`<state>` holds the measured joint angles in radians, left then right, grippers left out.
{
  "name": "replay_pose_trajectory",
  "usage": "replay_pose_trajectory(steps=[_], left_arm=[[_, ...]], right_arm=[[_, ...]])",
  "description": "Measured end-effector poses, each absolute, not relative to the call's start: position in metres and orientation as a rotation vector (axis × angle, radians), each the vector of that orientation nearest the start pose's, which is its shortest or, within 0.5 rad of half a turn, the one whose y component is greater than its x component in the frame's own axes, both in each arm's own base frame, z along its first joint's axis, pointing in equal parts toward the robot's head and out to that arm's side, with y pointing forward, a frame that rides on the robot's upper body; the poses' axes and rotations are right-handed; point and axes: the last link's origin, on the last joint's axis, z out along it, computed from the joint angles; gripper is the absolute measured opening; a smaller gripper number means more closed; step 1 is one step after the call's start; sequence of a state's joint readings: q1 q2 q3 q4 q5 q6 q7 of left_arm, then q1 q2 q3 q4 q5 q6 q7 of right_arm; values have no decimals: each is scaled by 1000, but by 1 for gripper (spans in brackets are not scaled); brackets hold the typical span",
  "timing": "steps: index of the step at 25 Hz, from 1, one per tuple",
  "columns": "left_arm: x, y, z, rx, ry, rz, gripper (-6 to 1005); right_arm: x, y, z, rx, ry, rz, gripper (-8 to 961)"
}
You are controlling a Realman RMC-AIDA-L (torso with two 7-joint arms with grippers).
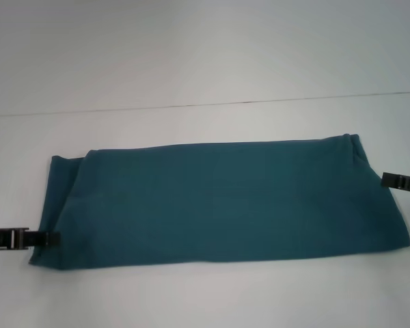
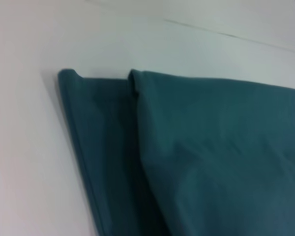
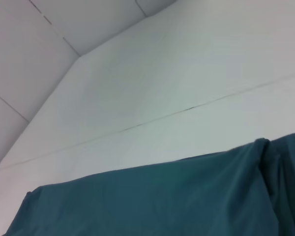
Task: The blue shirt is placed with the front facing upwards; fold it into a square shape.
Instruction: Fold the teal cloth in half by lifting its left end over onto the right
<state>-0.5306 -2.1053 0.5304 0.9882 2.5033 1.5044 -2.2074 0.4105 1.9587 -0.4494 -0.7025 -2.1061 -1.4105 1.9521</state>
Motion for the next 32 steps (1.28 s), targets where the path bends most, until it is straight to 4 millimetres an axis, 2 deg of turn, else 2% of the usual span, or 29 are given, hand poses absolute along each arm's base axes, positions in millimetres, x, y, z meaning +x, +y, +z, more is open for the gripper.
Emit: replay_pose_trajectory(steps=[1, 6, 12, 23, 32], left_arm=[[-309, 338, 53, -2250, -1524, -236, 167], [-309, 339, 62, -2204, -1538, -242, 388], [-310, 332, 64, -2189, -1608, -245, 594], [-315, 309, 82, -2105, -1855, -311, 598], [-322, 310, 60, -2071, -1987, -288, 597]], right_arm=[[358, 322, 87, -2077, 1441, 658, 802], [357, 326, 85, -2075, 1418, 651, 926], [354, 331, 85, -2069, 1407, 656, 922], [348, 342, 94, -2075, 1369, 655, 923], [343, 348, 97, -2084, 1350, 658, 923]])
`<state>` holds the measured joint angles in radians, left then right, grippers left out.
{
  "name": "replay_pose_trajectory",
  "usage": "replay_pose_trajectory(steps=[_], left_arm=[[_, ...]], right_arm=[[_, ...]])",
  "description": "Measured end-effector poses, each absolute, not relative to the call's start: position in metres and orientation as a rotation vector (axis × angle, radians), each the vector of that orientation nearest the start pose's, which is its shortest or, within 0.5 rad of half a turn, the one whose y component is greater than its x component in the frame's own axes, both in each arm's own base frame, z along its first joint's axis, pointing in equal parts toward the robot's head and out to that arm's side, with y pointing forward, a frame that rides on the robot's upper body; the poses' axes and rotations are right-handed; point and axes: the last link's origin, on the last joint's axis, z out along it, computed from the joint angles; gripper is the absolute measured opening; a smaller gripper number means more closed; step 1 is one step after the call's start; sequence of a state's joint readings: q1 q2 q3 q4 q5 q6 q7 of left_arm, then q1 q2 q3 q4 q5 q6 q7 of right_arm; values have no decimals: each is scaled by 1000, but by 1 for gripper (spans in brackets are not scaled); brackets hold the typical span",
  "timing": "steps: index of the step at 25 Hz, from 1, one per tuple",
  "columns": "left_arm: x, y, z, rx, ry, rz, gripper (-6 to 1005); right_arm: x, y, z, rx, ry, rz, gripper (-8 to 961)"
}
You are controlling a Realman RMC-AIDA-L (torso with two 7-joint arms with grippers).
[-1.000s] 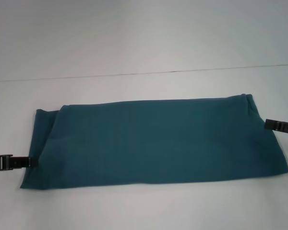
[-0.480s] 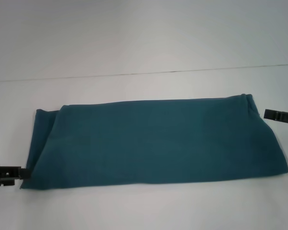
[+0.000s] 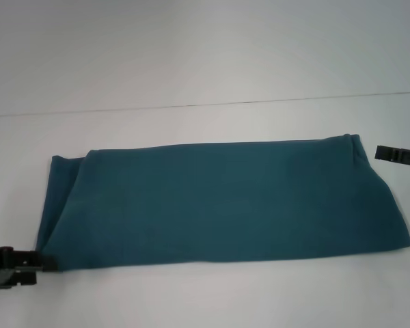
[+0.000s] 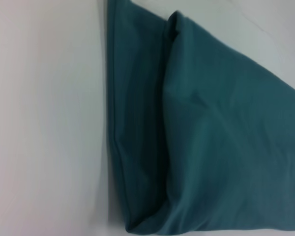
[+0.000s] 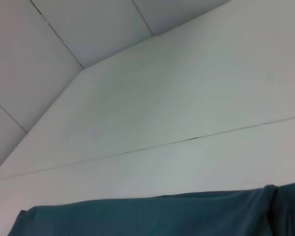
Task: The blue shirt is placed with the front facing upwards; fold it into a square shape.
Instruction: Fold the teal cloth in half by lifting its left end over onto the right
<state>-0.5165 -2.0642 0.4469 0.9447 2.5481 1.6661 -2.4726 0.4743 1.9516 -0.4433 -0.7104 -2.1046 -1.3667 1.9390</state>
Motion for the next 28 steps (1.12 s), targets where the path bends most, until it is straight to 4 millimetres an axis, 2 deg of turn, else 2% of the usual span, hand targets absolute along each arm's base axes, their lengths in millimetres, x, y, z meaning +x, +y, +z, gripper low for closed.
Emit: replay_pose_trajectory(steps=[4, 15, 28], left_arm=[[-325, 314, 53, -2054, -2003, -270, 597], [-331, 320, 50, -2003, -2000, -241, 598], [-330, 329, 43, -1995, -1990, -181, 596]], right_arm=[[342, 350, 101, -2087, 1340, 656, 922], [341, 351, 102, -2090, 1336, 655, 923], [341, 351, 102, -2087, 1336, 656, 924]])
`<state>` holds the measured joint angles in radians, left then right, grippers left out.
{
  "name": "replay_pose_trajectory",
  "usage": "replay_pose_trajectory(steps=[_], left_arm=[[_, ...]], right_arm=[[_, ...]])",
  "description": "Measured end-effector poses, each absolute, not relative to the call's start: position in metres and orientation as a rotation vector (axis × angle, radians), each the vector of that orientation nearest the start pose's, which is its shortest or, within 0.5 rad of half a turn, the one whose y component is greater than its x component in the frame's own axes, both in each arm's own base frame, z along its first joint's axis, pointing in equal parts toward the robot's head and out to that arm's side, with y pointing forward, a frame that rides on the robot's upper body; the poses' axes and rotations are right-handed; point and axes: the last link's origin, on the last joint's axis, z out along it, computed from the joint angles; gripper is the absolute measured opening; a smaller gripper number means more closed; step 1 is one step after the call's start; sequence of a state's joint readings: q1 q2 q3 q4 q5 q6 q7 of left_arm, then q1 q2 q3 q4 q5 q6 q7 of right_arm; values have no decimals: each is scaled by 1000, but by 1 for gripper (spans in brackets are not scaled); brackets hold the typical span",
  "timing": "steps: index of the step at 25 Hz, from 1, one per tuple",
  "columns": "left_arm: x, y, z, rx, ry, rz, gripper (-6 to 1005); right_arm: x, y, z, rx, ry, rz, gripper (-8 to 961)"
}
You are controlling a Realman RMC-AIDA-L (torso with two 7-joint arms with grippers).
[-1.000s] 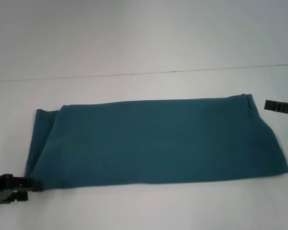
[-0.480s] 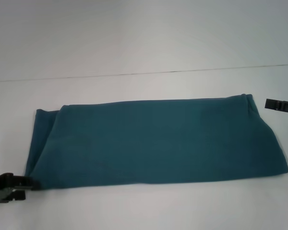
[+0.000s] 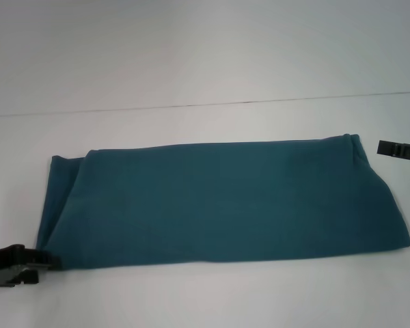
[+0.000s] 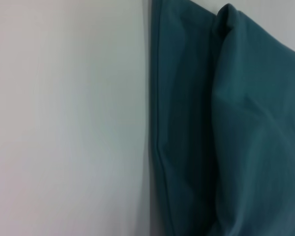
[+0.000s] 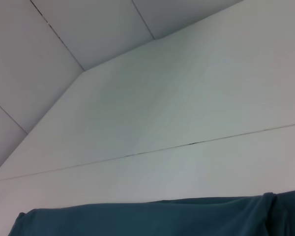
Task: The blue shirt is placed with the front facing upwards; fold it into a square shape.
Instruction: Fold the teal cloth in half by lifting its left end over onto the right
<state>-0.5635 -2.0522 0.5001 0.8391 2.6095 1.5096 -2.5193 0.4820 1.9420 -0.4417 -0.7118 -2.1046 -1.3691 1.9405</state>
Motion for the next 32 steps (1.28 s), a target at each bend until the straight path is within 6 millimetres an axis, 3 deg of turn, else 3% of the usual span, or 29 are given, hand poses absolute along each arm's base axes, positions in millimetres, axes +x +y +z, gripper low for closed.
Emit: replay_pose_trajectory(steps=[15, 32], left_arm=[[-329, 336, 40, -1983, -1970, -165, 593], [-311, 356, 35, -2043, -1903, -169, 590]], right_arm=[[343, 349, 103, -2083, 1341, 655, 919], [345, 348, 104, -2077, 1343, 653, 919]])
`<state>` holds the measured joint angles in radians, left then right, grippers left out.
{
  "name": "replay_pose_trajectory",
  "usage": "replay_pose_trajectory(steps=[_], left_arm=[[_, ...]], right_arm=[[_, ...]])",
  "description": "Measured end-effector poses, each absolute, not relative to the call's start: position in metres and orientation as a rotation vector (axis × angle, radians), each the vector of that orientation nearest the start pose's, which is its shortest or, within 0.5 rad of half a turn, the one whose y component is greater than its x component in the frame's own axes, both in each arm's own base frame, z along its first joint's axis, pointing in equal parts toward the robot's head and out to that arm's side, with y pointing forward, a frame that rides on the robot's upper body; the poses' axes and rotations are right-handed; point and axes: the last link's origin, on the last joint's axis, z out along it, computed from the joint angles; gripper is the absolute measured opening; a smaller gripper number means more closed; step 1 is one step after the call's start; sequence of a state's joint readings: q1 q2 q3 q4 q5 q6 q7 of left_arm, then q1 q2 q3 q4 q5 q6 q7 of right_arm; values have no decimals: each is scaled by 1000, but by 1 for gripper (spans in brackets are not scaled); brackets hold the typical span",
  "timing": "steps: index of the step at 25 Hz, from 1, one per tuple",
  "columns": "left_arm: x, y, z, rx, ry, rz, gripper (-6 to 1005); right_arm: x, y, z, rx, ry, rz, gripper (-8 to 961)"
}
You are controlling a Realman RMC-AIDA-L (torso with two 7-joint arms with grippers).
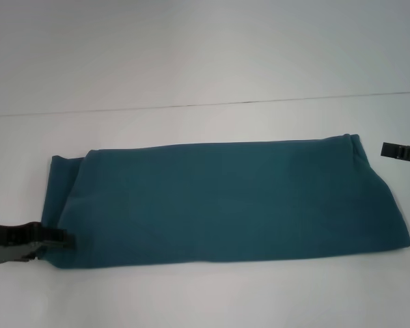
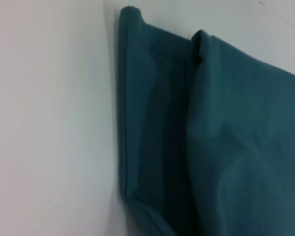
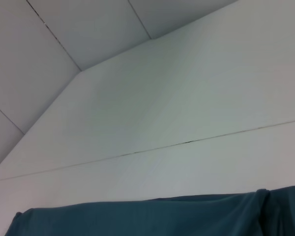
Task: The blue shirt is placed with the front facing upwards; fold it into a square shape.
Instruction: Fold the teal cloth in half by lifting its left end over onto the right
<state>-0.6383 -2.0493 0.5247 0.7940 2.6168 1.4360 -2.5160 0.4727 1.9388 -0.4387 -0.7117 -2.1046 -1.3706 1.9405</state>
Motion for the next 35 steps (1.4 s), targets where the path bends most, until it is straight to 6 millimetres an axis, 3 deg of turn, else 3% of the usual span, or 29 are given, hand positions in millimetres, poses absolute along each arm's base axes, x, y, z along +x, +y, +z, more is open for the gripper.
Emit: replay_pose_trajectory(steps=[35], left_arm=[[-299, 368, 31, -2108, -1814, -95, 567]], right_arm=[[343, 352, 105, -2074, 1333, 652, 916]])
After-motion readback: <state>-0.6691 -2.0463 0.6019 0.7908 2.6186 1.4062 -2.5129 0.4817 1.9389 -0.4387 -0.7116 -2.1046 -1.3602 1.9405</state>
